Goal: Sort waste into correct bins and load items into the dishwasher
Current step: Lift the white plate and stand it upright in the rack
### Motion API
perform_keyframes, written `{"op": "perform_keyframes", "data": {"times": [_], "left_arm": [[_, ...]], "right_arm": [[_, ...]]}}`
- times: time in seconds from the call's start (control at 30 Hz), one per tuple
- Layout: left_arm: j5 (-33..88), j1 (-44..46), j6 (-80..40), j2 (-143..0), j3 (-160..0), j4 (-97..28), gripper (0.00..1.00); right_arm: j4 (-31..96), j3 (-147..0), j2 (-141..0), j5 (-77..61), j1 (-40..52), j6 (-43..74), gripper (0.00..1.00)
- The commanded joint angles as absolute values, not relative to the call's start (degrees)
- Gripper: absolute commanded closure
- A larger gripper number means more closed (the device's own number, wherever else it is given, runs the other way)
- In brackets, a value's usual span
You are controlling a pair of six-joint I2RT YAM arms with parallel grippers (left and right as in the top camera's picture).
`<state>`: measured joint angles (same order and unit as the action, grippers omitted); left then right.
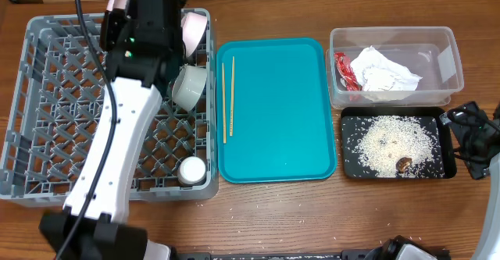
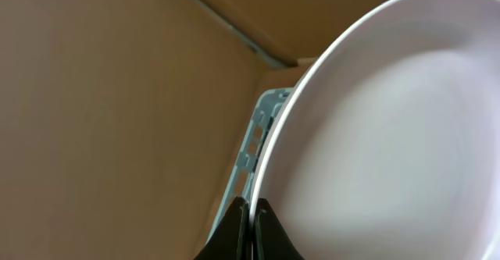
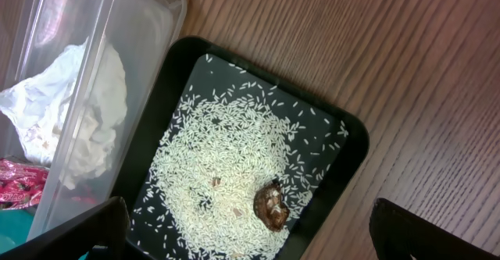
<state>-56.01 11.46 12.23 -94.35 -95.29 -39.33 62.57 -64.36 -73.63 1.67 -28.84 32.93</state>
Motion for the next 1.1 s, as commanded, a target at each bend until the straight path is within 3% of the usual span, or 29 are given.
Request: {"op": "perform_keyframes", "data": {"times": [0.0,0.53,0.9,1.0,1.07], "left_arm": [[-58.04,10.44,13.56,-98.04,-95.72,-37.39,0.96],[-61.36,7.25,14.11,-106.41,-95.72,-32.29,0.96],[-50.87,7.09,3.79,-109.01,-95.70,-40.29,0.96],[-44.91,7.03,3.16,-109.43,-95.70,-40.53,0.49],[-40.38,7.05,3.16,-109.40,-95.70,-40.45,0.38]], "right_arm": [[62.24,-64.95,-73.49,1.63,-29.06,32.56,0.00],[62.24,-64.95,-73.49,1.63,-29.06,32.56,0.00],[62.26,-64.95,-73.49,1.63,-29.06,32.56,0.00],[62.24,-64.95,-73.49,1.63,-29.06,32.56,0.00],[62.26,-64.95,-73.49,1.63,-29.06,32.56,0.00]]}}
